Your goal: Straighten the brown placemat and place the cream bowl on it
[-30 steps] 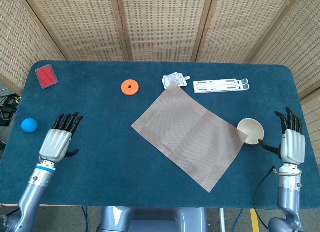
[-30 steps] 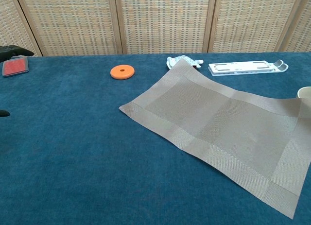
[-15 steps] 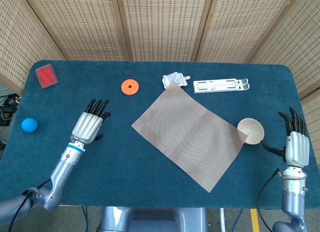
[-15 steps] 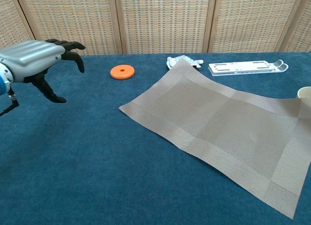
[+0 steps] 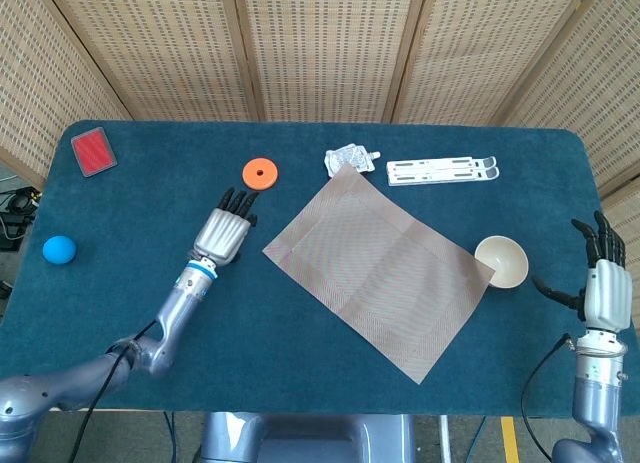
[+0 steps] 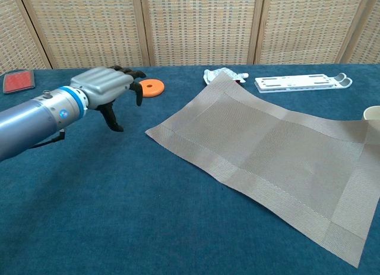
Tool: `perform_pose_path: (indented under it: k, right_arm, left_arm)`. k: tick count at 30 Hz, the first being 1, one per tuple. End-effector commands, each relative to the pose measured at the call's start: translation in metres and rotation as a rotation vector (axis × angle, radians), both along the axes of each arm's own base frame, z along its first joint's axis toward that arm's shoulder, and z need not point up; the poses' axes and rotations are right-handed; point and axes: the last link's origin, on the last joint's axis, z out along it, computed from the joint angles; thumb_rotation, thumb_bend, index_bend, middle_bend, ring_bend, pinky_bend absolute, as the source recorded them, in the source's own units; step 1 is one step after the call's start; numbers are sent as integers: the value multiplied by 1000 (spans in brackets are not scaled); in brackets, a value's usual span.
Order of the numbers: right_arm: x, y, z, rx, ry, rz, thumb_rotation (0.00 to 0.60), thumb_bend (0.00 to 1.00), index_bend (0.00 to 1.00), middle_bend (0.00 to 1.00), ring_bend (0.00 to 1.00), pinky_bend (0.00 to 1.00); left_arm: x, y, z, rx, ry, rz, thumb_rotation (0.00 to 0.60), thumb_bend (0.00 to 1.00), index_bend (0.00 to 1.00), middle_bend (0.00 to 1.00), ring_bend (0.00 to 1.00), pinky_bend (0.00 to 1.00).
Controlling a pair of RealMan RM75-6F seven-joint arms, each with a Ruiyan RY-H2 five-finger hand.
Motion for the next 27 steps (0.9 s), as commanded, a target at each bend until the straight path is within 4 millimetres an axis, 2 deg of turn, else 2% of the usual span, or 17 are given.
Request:
perform_pose_path:
  k: [1,9,17,21,27]
  right_arm:
    - [0,0,1,-4,0,0,600,244,183,0,0,0]
    - [-1,-1,2,-13,-3,-1,600,243,183,0,0,0]
    - [-1,-1,4,-24,-11,-1,600,243,183,0,0,0]
    - [-2,-2,3,-19,-13,-4,600,240,183,0,0,0]
    - [-1,-2,3,-19,-17,-1,600,238,183,0,0,0]
  left_arm:
    - [13,4,-18,-36,-4,-16,600,133,355,0,0,0]
    - [20,7,-39,-69,5,-25,600,133,364,0,0,0]
    - [21,9,-50,-77,5,-17,600,169,389,0,0,0]
    - [27,9,-56,-68,-13,-45,600,283,423,0,0,0]
    - [28,9,-60,-60,-23,-61,600,392,462,0,0,0]
